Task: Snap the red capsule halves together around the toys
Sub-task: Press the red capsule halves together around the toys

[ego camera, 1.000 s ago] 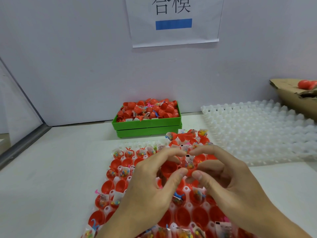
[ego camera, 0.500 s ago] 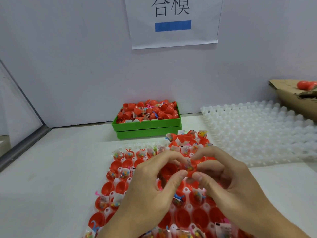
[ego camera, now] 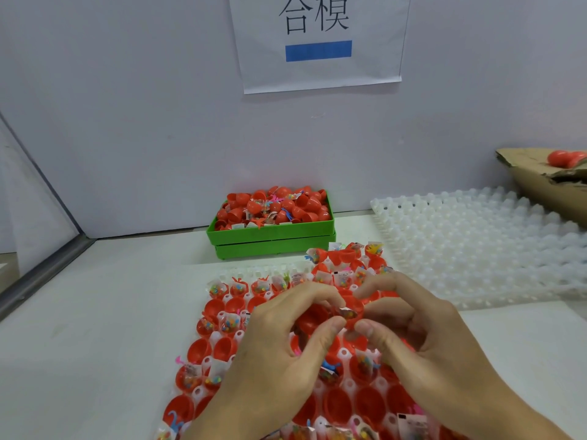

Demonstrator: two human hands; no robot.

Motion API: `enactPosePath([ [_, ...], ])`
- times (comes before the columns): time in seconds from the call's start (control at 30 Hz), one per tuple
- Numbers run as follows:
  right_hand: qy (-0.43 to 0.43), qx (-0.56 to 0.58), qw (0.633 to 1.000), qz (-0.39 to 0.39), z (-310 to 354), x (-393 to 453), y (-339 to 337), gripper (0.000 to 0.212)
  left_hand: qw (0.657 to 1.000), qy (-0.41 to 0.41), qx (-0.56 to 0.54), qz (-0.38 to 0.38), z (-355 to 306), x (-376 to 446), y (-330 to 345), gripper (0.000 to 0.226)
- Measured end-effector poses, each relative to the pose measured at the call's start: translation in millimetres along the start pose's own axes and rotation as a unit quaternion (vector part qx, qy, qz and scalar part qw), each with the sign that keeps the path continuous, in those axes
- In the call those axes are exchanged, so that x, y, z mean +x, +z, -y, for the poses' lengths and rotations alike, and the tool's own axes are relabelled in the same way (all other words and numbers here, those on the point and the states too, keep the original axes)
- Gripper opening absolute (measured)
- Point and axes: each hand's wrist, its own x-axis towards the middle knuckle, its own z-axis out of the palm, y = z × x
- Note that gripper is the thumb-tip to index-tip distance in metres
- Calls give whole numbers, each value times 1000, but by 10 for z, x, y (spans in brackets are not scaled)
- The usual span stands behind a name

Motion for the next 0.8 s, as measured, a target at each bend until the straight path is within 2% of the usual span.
enactPosePath([
  [0.2, -27, -31, 999, -30, -19, 9, -5, 40, 998, -39, -45, -22, 12, -2, 11, 44],
  [0.5, -61, -56, 996, -44, -9, 19, -21, 31, 980, -72, -172, -67, 35, 45, -15, 42],
  [0.8, -135, -123, 982, -45, -28, 18, -37, 43, 985, -69, -148, -62, 35, 43, 4, 38],
])
